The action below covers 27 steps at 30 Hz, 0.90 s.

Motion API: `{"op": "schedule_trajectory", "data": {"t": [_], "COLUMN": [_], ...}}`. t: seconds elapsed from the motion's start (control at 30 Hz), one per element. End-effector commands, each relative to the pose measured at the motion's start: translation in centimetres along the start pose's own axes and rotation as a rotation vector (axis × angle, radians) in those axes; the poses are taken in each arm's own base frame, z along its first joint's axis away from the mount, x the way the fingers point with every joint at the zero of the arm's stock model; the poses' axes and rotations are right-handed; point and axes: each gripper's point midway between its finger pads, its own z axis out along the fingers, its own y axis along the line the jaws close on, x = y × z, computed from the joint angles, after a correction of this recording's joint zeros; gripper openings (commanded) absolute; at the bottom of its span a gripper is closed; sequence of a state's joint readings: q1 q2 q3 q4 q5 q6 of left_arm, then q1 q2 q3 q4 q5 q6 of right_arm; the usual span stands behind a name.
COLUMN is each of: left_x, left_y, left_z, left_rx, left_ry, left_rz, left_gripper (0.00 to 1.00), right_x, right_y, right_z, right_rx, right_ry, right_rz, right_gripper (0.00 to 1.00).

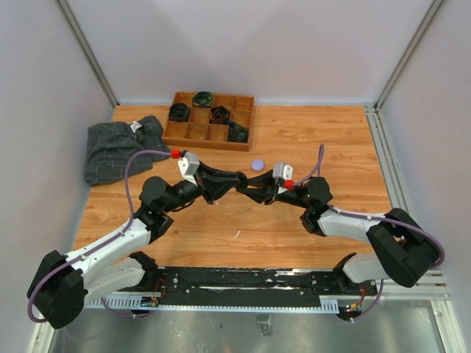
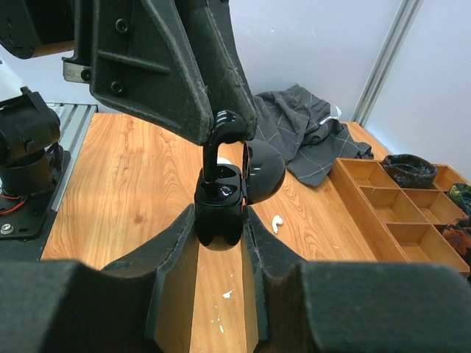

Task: Insert the wireless bluetooth earbuds into the charging case
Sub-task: Place the earbud in the charging case.

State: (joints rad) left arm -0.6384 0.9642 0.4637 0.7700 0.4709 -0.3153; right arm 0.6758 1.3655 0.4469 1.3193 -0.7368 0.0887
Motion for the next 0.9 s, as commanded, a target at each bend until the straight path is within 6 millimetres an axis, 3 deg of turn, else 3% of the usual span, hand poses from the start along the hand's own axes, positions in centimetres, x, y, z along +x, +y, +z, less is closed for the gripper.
{"op": "schedule_trajectory", "data": {"t": [0.0, 0.87], "left_x": [-0.3, 1.6], "left_y": [-0.3, -0.1], "left_z": [0.1, -0.2], "left_rx": [0.013, -0.009], "left_ry": [-0.024, 0.015], "left_rz": [0.027, 0.016], "left_gripper": [0.15, 0.15], "right_x": [-2.8, -3.4], "right_y": [0.6, 0.7], "right_z": [0.7, 0.4], "right_rx": [-0.036, -0.029], "right_ry": [-0.074, -0.091], "right_rz": [-0.045, -0.068], "right_gripper": [0.01, 0.01]}}
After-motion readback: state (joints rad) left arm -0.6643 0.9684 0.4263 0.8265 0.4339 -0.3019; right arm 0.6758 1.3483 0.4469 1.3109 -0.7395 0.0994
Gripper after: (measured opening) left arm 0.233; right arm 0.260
